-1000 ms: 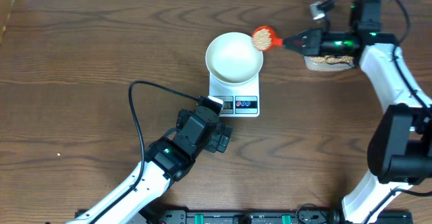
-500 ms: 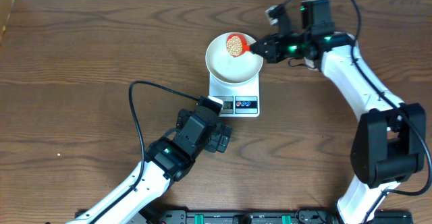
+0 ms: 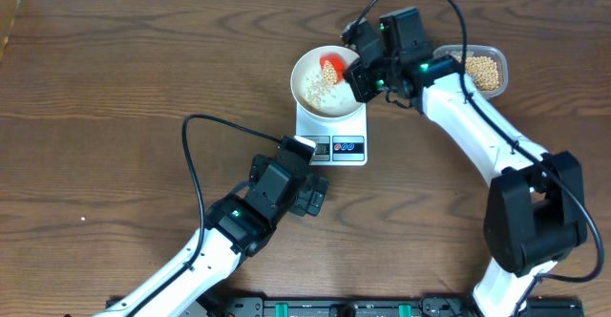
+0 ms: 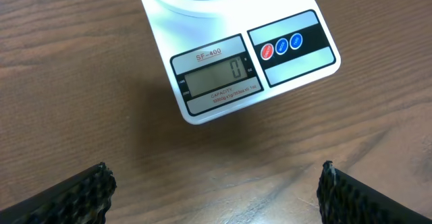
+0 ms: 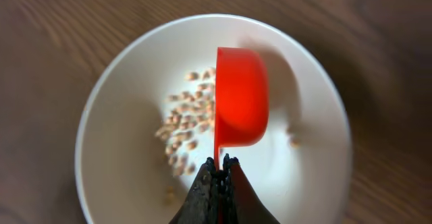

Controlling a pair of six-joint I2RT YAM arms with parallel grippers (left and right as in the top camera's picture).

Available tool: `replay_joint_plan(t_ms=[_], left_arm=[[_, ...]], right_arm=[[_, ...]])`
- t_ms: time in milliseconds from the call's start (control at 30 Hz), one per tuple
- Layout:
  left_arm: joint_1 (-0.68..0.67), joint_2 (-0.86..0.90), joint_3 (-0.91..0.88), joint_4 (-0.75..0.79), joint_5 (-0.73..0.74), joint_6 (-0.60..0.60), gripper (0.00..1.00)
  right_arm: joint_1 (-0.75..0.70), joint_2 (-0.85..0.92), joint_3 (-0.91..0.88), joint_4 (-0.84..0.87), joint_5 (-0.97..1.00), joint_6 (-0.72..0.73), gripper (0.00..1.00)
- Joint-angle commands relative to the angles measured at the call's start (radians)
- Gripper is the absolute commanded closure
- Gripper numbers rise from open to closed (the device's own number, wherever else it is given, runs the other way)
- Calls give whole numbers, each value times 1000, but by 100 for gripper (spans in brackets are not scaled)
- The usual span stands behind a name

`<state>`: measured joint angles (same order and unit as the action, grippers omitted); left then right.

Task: Scoop item into bowl and weigh 50g on scale
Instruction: 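Tilt the scoop to pour soybeans into the beige bowl, then return the empty scoop to the soybean tub with the right gripper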

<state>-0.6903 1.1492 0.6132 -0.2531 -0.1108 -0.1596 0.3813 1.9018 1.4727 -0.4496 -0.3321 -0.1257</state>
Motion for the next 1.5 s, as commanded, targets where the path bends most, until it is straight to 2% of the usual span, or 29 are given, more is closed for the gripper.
replay_joint_plan(t_ms=[0, 333, 667, 833, 1167, 1333, 1467], left_arm=[[-2, -6, -7, 1, -2, 5, 2], [-2, -6, -7, 0, -2, 5, 2], [-2, -6, -7, 0, -2, 5, 2], [-2, -6, -7, 0, -2, 5, 2], [-2, -6, -7, 0, -2, 5, 2], [-2, -6, -7, 0, -2, 5, 2], [-2, -6, -7, 1, -2, 5, 2]], right_arm=[[43, -70, 12, -8, 177, -110, 99], [138, -157, 12, -12, 418, -205, 99], [135, -172, 12, -15, 397, -188, 99], [117, -191, 12, -14, 365, -127, 99], [-84, -312, 12, -27, 166, 78, 99], [-236, -347, 12, -126, 92, 111, 99], [-370, -344, 12, -284, 86, 110, 99]])
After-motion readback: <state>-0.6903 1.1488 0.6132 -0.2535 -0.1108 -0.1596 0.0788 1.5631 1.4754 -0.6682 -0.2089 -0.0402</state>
